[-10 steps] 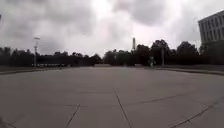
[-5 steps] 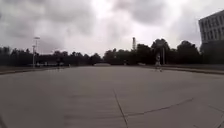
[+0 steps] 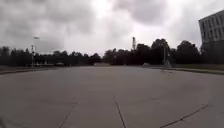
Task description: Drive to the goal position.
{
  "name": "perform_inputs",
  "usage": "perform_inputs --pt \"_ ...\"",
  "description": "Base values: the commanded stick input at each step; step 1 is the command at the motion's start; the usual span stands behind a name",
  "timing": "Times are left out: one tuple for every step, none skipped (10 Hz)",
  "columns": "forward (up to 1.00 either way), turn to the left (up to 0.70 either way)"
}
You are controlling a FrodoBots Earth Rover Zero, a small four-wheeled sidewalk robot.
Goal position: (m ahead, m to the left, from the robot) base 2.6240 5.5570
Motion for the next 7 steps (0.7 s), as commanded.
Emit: perform_inputs --pt "0.70 0.00" --pt "0.70 0.00" --pt "0.70 0.00" --pt "0.70 0.02" --pt "0.70 0.04" --pt "0.70 0.35" --pt "0.70 0.31"
